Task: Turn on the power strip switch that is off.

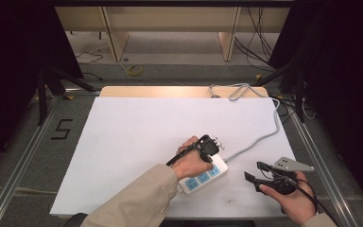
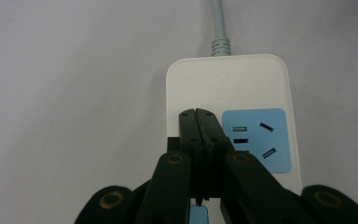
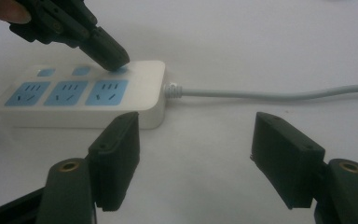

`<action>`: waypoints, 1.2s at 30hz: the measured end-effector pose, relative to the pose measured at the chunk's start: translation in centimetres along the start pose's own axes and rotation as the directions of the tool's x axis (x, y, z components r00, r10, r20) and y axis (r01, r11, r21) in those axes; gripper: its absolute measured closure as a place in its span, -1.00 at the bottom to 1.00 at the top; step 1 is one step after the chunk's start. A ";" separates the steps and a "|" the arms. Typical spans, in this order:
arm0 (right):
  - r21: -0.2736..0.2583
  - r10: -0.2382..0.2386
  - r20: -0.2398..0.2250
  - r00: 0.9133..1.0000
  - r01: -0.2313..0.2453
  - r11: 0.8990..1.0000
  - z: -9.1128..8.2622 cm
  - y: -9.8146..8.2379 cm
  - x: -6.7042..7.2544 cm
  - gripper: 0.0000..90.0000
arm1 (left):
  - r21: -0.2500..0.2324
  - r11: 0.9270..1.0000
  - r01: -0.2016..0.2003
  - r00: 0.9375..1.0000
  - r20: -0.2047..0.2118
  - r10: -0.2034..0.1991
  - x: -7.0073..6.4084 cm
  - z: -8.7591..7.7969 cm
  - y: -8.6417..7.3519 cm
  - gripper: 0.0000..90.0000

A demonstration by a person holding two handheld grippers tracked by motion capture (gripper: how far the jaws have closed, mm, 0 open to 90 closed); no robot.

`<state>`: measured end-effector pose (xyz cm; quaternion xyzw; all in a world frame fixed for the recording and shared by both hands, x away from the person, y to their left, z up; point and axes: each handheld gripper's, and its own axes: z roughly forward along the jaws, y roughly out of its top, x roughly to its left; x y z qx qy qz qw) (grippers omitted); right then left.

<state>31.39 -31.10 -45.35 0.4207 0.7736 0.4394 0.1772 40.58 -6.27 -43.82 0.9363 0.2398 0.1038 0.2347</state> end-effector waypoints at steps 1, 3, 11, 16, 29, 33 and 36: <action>0.000 0.001 0.000 1.000 -0.001 1.000 0.0 0.0 0.0 -0.27 | -0.003 1.000 0.000 1.000 0.001 0.000 0.0 0.0 0.0 1.00; 0.000 0.001 0.000 1.000 -0.001 1.000 0.0 0.0 0.0 -0.27 | -0.004 1.000 0.011 1.000 0.010 -0.011 0.1 0.0 -0.1 0.99; 0.001 0.003 0.001 1.000 -0.003 1.000 0.0 0.0 -0.1 -0.27 | -0.067 0.995 0.068 0.998 -0.002 -0.068 0.9 -1.2 -0.6 0.88; 0.000 0.000 0.001 1.000 0.000 1.000 0.0 0.0 -0.1 -0.27 | -0.105 0.991 0.078 0.997 -0.013 -0.080 1.5 -2.0 -1.3 0.81; 0.001 -0.001 0.002 1.000 0.001 1.000 0.0 0.0 0.0 -0.27 | -0.212 0.971 0.114 0.993 0.000 -0.117 2.7 -4.0 -3.4 0.20; -0.001 -0.001 0.003 1.000 0.001 1.000 0.0 0.0 -0.1 -0.27 | -0.212 0.969 0.126 0.991 -0.005 -0.130 3.2 -4.4 -4.4 0.08; 0.003 -0.001 0.001 1.000 0.001 1.000 0.0 0.0 0.0 -0.27 | -0.206 0.971 0.119 0.992 -0.009 -0.124 3.7 -4.7 -4.9 0.00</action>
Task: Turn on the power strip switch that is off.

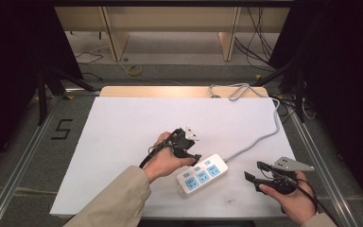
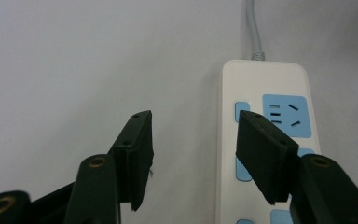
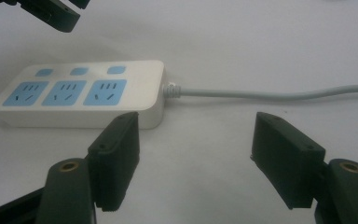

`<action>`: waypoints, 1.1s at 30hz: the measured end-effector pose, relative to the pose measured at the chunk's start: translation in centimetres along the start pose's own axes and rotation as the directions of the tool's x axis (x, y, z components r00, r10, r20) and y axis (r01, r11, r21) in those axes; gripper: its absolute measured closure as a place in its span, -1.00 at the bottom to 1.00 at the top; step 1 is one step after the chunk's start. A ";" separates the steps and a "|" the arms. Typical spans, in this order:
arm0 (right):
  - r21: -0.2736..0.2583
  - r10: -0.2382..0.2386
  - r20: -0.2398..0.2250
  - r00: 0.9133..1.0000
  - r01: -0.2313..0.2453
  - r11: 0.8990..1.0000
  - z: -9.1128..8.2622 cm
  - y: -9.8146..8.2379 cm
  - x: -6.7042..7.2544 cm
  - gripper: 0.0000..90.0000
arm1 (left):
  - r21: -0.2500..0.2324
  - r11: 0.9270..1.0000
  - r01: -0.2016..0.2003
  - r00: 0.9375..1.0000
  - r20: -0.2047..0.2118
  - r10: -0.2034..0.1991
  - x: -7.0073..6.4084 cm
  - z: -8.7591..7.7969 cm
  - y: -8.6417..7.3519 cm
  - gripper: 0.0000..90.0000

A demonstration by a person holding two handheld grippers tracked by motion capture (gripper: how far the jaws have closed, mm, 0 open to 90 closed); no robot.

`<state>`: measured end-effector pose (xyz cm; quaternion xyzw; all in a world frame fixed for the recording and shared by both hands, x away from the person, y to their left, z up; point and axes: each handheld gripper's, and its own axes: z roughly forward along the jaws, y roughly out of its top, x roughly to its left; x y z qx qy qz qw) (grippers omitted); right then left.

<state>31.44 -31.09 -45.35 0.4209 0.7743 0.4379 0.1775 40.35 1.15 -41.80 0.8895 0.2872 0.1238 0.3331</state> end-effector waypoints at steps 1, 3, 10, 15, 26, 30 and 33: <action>-0.001 -0.001 0.000 1.000 0.001 1.000 0.0 0.0 0.0 -0.27 | -0.010 1.000 0.009 1.000 -0.002 -0.009 0.1 -0.1 -0.1 -0.03; -0.003 -0.002 0.000 1.000 0.002 1.000 0.0 0.0 0.0 -0.27 | -0.005 1.000 0.000 1.000 -0.002 0.000 0.3 -0.3 -0.3 -0.06; -0.004 -0.004 0.000 1.000 0.004 1.000 0.0 0.0 0.0 -0.28 | -0.019 0.999 -0.047 0.999 -0.014 0.047 0.8 -1.0 -1.5 -0.23; -0.005 -0.004 0.000 1.000 0.004 1.000 0.0 0.0 -0.1 -0.28 | -0.008 0.996 -0.085 0.996 -0.038 0.084 1.3 -1.6 -2.5 -0.29; -0.007 -0.003 0.000 1.000 0.003 1.000 0.0 0.0 0.0 -0.29 | -0.055 0.996 -0.070 0.997 -0.046 0.067 2.6 -3.2 -4.3 -0.36; -0.007 -0.004 -0.001 1.000 0.004 1.000 0.0 0.0 0.0 -0.29 | -0.080 0.995 -0.066 0.997 -0.036 0.063 2.9 -3.8 -4.7 -0.37; -0.006 -0.004 -0.002 1.000 0.004 1.000 0.0 0.0 0.0 -0.29 | -0.090 0.994 -0.065 0.998 -0.031 0.063 3.2 -4.3 -5.0 -0.40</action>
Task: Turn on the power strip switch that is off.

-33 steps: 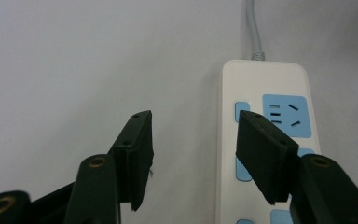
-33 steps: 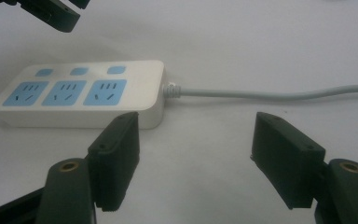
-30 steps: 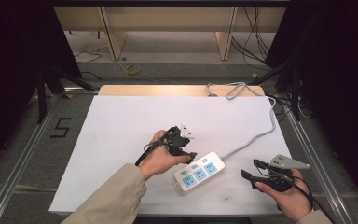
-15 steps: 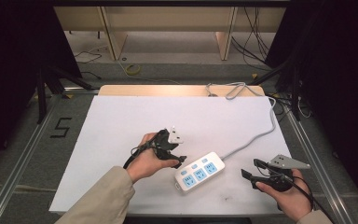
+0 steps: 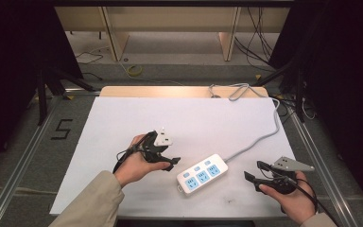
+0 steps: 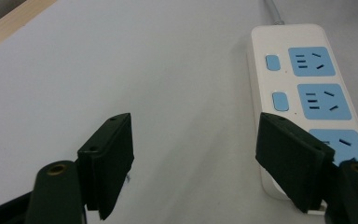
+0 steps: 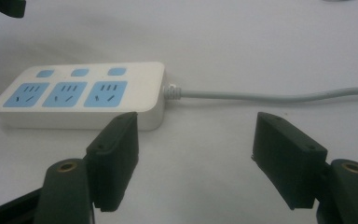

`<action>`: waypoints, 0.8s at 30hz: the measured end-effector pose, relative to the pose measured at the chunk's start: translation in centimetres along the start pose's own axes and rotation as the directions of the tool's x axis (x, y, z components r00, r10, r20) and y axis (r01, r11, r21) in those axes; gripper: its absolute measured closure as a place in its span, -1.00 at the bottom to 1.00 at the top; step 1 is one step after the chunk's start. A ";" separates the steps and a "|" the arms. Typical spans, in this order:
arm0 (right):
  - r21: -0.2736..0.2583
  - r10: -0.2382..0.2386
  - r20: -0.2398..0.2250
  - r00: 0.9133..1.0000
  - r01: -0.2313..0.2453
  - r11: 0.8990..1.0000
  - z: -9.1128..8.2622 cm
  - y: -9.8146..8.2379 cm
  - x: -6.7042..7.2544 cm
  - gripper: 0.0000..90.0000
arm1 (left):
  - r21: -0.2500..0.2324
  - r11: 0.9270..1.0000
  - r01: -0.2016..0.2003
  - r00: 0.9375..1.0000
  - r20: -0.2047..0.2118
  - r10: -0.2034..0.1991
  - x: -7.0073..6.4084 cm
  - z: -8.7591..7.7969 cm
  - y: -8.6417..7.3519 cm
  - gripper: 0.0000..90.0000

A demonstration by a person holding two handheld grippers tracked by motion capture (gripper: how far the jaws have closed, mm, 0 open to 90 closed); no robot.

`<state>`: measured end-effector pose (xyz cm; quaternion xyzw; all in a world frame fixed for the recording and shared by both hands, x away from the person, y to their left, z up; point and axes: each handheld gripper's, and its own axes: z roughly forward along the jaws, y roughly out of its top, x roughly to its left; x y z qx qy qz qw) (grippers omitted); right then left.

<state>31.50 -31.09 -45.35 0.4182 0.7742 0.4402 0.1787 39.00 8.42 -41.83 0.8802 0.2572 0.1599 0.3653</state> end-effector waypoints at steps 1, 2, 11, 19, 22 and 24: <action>0.001 0.000 0.000 1.000 0.000 1.000 0.0 0.0 0.0 -0.29 | -0.005 1.000 0.002 1.000 0.001 -0.002 0.1 -0.1 -0.1 -0.41; 0.001 -0.001 -0.001 1.000 0.001 1.000 0.0 0.0 0.0 -0.29 | -0.009 1.000 0.003 1.000 0.000 -0.003 0.2 -0.3 -0.3 -0.41; 0.003 -0.003 -0.005 1.000 0.003 1.000 0.1 0.0 0.0 -0.30 | -0.041 0.999 0.026 1.000 0.001 -0.026 0.7 -1.0 -1.4 -0.46; 0.004 -0.011 -0.009 1.000 0.011 1.000 0.1 0.0 0.0 -0.31 | -0.060 0.997 0.047 0.998 -0.031 -0.049 1.2 -1.8 -2.4 -0.47; 0.006 -0.013 -0.012 1.000 0.013 1.000 0.2 0.0 0.0 -0.31 | -0.081 0.995 0.062 0.997 -0.047 -0.066 1.5 -2.3 -2.8 -0.47; 0.008 -0.015 -0.015 1.000 0.015 1.000 0.3 0.0 0.0 -0.31 | -0.083 0.994 0.073 0.996 -0.043 -0.076 1.7 -2.5 -3.2 -0.48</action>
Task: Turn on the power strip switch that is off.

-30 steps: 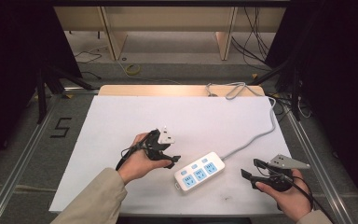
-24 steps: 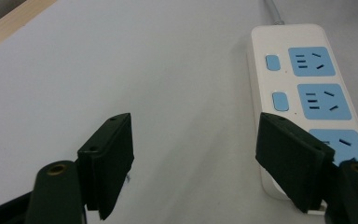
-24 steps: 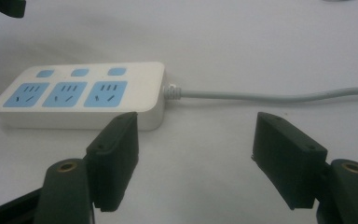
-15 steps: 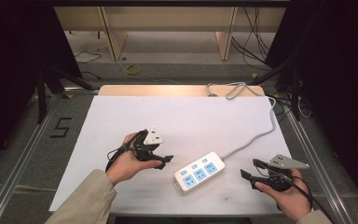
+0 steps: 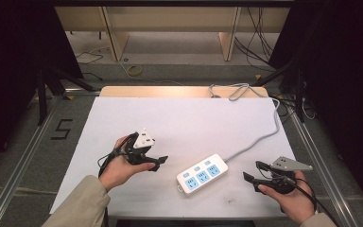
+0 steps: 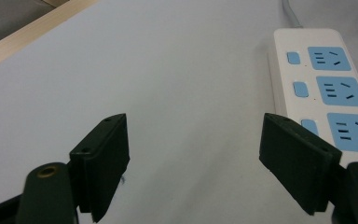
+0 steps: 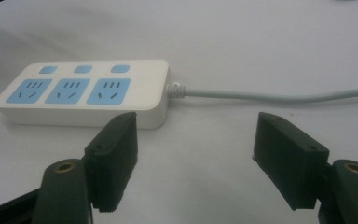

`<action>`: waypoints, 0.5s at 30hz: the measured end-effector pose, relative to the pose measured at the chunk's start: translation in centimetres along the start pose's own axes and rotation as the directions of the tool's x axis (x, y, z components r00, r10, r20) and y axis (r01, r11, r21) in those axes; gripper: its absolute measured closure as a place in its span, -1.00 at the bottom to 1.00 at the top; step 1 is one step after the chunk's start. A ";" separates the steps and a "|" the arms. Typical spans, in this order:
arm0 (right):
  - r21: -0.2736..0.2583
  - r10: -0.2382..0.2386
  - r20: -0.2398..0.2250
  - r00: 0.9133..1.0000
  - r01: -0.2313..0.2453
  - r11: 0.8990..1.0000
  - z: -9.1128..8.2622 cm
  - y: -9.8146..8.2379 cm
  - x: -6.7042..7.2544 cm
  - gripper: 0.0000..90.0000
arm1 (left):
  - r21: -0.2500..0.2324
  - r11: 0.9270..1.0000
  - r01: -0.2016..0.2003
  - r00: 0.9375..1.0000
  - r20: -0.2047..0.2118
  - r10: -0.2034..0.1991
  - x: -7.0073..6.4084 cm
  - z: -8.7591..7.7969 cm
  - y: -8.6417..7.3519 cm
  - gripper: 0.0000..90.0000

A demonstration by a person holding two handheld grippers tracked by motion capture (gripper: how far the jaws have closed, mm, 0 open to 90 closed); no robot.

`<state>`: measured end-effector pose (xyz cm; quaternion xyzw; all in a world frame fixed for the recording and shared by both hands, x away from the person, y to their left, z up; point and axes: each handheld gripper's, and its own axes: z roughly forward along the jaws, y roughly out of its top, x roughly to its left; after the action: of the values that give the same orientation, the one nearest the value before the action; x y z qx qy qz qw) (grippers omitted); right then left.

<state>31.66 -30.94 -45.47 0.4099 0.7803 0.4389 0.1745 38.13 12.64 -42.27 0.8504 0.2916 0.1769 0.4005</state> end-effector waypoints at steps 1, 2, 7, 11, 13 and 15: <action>-0.001 0.001 -0.001 1.000 -0.001 1.000 0.0 0.0 0.0 -0.31 | 0.001 1.000 -0.001 1.000 0.001 0.001 0.1 -0.1 -0.2 -0.49; -0.002 0.001 -0.001 1.000 -0.001 1.000 0.0 0.0 0.0 -0.32 | 0.000 1.000 -0.003 1.000 -0.001 0.003 0.1 -0.2 -0.4 -0.49; -0.004 -0.001 -0.005 1.000 0.001 1.000 0.0 0.0 0.0 -0.32 | -0.003 1.000 0.005 1.000 -0.025 -0.005 0.4 -0.8 -1.0 -0.51; -0.004 0.005 -0.003 1.000 -0.005 1.000 0.1 0.1 -0.1 -0.33 | -0.012 1.000 0.017 0.999 -0.035 -0.018 0.5 -1.1 -1.5 -0.52; -0.004 0.002 -0.002 1.000 -0.002 1.000 0.1 0.1 -0.1 -0.33 | -0.015 1.000 0.019 0.999 -0.038 -0.019 0.6 -1.2 -1.7 -0.52; -0.006 -0.001 -0.004 1.000 0.001 1.000 0.1 0.1 0.0 -0.33 | -0.022 1.000 0.015 0.999 -0.045 -0.016 0.7 -1.4 -2.1 -0.52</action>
<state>31.77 -30.90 -45.41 0.4079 0.7796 0.4420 0.1746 37.19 14.97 -42.96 0.8396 0.3054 0.1962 0.4042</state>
